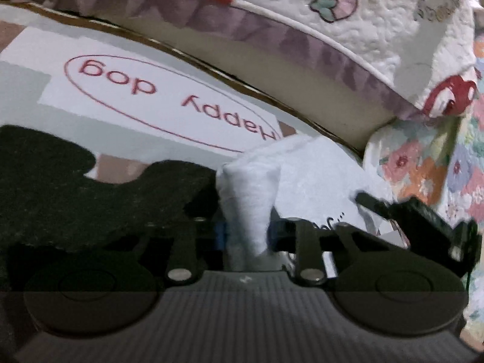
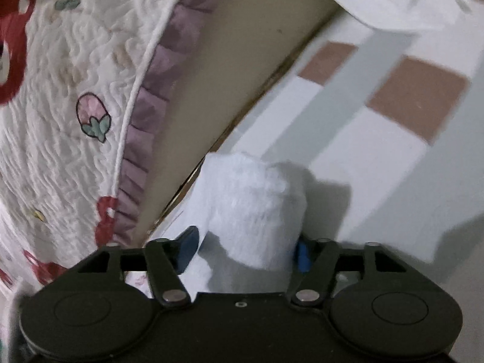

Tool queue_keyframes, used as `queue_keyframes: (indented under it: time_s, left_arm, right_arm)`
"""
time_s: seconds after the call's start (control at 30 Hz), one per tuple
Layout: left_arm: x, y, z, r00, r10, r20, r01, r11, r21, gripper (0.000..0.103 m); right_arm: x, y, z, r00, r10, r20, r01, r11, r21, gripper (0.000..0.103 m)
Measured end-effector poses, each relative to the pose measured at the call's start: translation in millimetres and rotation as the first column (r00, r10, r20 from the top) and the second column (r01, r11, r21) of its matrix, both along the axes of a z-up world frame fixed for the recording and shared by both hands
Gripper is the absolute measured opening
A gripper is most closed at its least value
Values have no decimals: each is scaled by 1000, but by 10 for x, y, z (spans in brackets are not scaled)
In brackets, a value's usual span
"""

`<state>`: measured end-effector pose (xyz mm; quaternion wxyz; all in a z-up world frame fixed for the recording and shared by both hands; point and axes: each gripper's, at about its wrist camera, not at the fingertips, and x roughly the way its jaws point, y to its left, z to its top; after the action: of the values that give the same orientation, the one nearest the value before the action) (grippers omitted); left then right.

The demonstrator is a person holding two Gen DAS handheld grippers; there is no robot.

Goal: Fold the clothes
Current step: 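Lift the folded shirt with both grippers and carry it toward the clothes stack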

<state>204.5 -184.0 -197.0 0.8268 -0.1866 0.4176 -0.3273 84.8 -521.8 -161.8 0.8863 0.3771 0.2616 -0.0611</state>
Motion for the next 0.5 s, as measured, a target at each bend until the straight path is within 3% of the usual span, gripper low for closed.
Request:
queue_keyframes:
  time_s: [0.13,0.27,0.5]
  left_arm:
    - [-265,37,292,988,-24,153,19,999,40,16]
    - [-567,255,718,956,2,294,-22,998,65,16]
    - [-1101,904,1373,912,131,389,-145,989,7,16]
  right_arm:
    - [32,81,33,998,37,58,-37,999,-4,31]
    - [-7,423,465,981,151,120,-133,981,-144,31]
    - [-86,986,1167,915,332,231,-279,932,-232,31]
